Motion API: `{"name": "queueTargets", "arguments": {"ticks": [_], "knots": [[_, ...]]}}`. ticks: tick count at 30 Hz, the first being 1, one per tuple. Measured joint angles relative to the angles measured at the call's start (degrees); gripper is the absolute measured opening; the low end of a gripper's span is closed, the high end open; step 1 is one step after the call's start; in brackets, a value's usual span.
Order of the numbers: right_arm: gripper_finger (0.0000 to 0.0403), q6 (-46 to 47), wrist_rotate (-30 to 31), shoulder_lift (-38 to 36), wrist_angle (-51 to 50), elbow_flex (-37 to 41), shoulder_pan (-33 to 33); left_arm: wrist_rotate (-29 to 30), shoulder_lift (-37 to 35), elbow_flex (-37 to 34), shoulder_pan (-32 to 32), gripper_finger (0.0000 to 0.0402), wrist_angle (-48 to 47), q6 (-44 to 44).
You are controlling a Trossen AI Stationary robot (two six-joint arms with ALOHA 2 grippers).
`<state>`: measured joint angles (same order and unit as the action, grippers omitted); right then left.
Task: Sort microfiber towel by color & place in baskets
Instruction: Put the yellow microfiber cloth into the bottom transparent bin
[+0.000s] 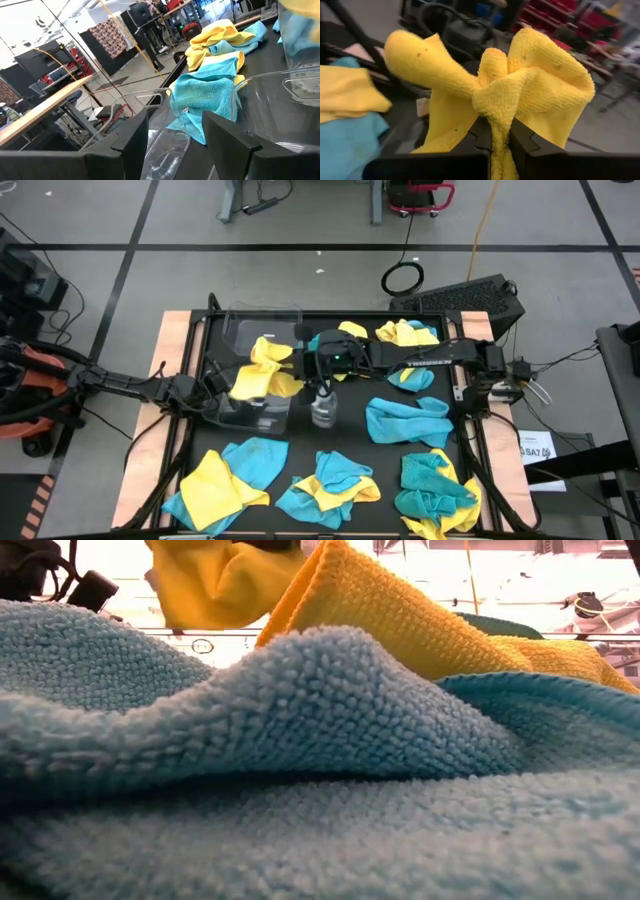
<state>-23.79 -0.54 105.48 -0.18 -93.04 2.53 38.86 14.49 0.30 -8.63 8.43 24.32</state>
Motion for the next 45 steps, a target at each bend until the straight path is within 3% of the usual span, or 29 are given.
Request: {"name": "queueTargets", "arguments": {"ticks": [2, 8, 20, 24, 34, 45], "knots": [[0.0013, 0.0, -2.6, 0.6, 0.3, -0.1, 0.2, 0.0, 0.0, 0.0, 0.0, 0.0193, 0.0, 0.0], [0.0033, -1.3, -3.1, 0.7, 0.4, -0.1, 0.5, 0.0, 0.0, 0.0, 0.0, 0.0193, 0.0, 0.0], [0.0233, -1.8, -5.8, 0.7, 0.3, -0.1, 0.5, 0.0, 0.0, 0.0, 0.0, 0.0193, 0.0, 0.0], [0.0275, -1.5, -5.8, 0.7, 0.2, -0.1, 0.5, 0.0, 0.0, 0.0, 0.0, 0.0193, 0.0, 0.0], [0.0271, -1.3, -5.4, 0.7, -0.3, -0.1, 0.4, 0.0, 0.0, 0.0, 0.0, 0.0193, 0.0, 0.0], [0.0254, -0.4, -5.3, -8.2, -10.2, -0.1, -1.2, 0.0, 0.0, 0.0, 0.0, 0.0193, 0.0, 0.0]]}}
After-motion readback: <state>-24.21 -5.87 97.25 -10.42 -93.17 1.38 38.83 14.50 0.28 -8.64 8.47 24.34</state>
